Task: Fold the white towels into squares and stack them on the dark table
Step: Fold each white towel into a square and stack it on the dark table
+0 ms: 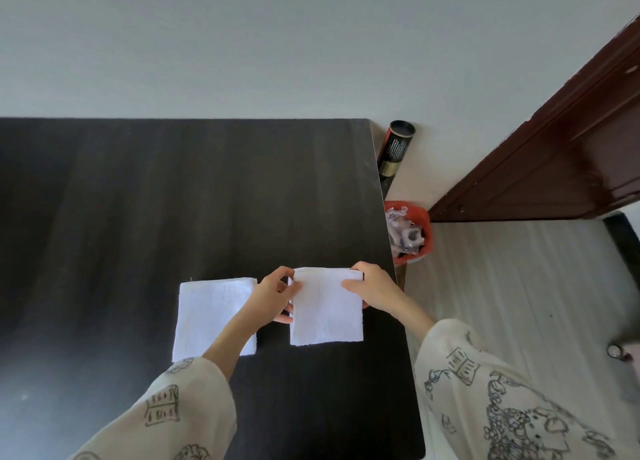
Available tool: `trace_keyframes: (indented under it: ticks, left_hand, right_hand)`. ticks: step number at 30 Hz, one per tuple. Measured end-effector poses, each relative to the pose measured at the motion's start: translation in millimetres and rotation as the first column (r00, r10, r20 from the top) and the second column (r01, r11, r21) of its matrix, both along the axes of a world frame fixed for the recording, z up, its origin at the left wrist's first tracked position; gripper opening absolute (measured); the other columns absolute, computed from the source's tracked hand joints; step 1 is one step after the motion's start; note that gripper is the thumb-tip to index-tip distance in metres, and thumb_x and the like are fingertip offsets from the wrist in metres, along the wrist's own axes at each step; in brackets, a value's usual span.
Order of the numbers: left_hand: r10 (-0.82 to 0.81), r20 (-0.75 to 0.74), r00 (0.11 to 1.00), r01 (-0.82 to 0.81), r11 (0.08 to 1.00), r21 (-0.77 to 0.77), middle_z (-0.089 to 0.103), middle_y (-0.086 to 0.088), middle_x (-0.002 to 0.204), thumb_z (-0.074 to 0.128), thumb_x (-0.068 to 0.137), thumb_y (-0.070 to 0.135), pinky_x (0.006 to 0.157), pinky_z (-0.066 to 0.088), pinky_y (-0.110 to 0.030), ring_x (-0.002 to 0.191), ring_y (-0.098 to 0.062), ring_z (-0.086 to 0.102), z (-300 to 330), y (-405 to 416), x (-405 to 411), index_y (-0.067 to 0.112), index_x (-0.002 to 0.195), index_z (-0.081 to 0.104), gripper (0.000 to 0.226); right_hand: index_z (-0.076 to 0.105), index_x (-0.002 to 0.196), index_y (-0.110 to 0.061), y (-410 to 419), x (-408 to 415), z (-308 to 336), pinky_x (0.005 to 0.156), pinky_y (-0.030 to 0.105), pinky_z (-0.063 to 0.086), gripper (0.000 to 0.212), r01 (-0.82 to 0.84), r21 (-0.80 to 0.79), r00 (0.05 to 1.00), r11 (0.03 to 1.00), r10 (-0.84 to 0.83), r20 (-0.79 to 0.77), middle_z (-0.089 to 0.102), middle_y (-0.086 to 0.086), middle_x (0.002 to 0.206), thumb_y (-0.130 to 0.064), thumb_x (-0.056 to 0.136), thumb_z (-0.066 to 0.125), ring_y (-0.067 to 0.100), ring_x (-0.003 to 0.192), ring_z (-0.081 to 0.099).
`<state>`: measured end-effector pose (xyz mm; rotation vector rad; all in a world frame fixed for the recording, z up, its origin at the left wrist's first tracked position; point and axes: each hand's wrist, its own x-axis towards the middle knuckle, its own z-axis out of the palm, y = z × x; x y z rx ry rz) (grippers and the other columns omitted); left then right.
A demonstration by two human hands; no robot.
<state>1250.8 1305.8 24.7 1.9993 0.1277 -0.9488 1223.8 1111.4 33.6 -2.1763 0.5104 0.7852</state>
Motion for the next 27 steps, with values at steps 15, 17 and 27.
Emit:
trace_keyframes:
  ticks: [15,17,27]
  left_hand:
    - [0.074,0.138,0.988,-0.097,0.981,0.169,0.061,-0.006,0.074,0.062,0.087,0.025,0.068,0.055,-0.033,0.076,-0.024,0.062,-24.8,-2.5,-3.3,0.018,0.080,0.049,0.017]
    - [0.096,0.154,0.983,-0.124,0.975,0.183,0.060,-0.007,0.078,0.062,0.087,0.029,0.075,0.055,-0.038,0.076,-0.025,0.062,-22.1,-3.6,-7.5,0.015,0.084,0.048,0.020]
    - [0.011,0.479,0.878,-0.084,0.988,0.131,0.057,-0.006,0.118,0.047,0.095,0.021,0.078,0.049,-0.026,0.097,-0.015,0.054,33.8,-42.1,-58.9,0.013,0.120,0.051,0.027]
  right_hand:
    - [0.046,0.127,-0.014,-0.1,-16.1,-21.3,0.085,0.023,0.044,0.034,0.168,-0.144,0.974,0.975,-0.142,0.174,0.057,0.005,0.121,-0.018,0.094,0.052,0.017,0.106,0.057]
    - [0.044,0.130,-0.014,-1.3,-25.0,-20.5,0.086,0.022,0.043,0.036,0.230,-0.100,0.964,0.968,-0.213,0.160,0.057,0.005,0.123,-0.019,0.095,0.051,0.016,0.107,0.056]
    - [0.055,0.116,-0.010,-41.1,-110.0,8.4,0.084,0.029,0.050,0.023,0.465,0.209,0.860,0.860,-0.495,0.122,0.063,0.006,0.106,-0.021,0.096,0.048,0.016,0.092,0.061]
